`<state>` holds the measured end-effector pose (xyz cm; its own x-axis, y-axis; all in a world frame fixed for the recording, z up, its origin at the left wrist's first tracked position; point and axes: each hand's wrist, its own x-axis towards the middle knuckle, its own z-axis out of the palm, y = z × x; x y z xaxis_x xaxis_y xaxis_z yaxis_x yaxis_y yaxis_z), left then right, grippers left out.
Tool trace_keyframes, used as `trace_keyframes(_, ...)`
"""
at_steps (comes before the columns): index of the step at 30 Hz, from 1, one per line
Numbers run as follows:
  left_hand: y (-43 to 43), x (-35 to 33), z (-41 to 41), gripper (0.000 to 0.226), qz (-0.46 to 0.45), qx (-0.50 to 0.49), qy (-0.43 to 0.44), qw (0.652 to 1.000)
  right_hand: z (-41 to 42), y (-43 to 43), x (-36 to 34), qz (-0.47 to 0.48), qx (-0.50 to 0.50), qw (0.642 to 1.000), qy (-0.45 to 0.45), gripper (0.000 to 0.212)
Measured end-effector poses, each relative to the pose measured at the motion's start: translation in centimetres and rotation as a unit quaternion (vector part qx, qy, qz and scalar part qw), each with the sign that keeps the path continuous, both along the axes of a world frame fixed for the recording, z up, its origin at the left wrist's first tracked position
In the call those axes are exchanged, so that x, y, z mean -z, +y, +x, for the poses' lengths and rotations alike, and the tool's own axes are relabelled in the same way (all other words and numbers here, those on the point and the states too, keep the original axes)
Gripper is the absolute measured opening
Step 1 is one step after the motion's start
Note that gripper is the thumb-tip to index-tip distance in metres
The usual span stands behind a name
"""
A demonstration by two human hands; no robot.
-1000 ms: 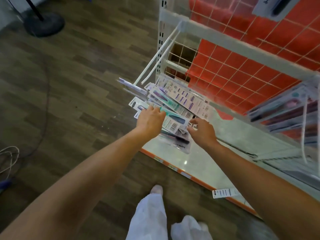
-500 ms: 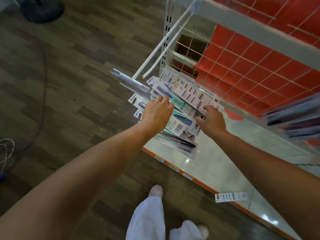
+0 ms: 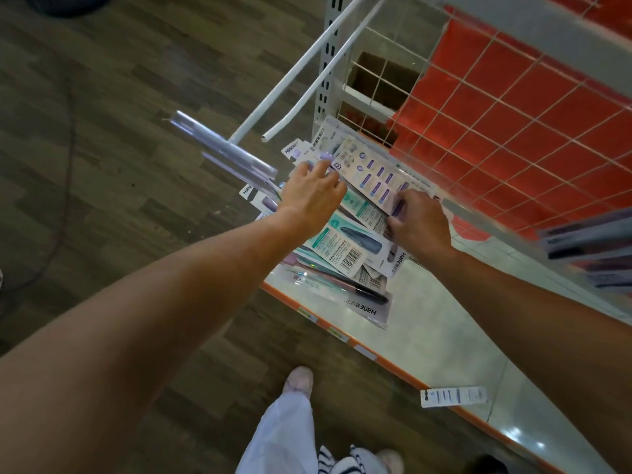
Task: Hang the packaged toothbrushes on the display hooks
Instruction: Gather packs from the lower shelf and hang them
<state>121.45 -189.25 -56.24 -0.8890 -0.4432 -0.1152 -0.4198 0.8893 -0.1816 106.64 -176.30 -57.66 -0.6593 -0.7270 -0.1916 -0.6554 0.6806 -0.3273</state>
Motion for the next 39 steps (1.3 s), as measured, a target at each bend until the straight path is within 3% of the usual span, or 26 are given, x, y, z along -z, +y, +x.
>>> trace_keyframes(8,-0.1,-1.0,-0.8,0.039,0.013,0.012,-0.001,1.000,0.3,0.8,0.0,-0.025,-0.051,0.998,0.030,0.020)
trace_keyframes(23,2.2,-4.5,-0.2,0.030,0.009,0.056,0.101,0.993,-0.5,2.6,-3.9,-0.107,0.007,0.994,0.004,0.020)
trace_keyframes(26,3.1,-5.4,-0.8,0.039,0.025,0.069,0.109,0.991,-0.6,3.2,-5.5,-0.118,-0.003,0.993,-0.018,0.018)
trace_keyframes(30,3.9,-7.2,-1.6,0.033,0.062,0.079,0.136,0.986,-0.6,4.2,-7.5,-0.132,-0.001,0.988,-0.075,0.026)
trace_keyframes(39,5.0,-11.9,-2.5,0.036,0.101,0.097,0.084,0.987,1.1,7.3,-11.7,-0.108,0.020,0.971,-0.211,0.025)
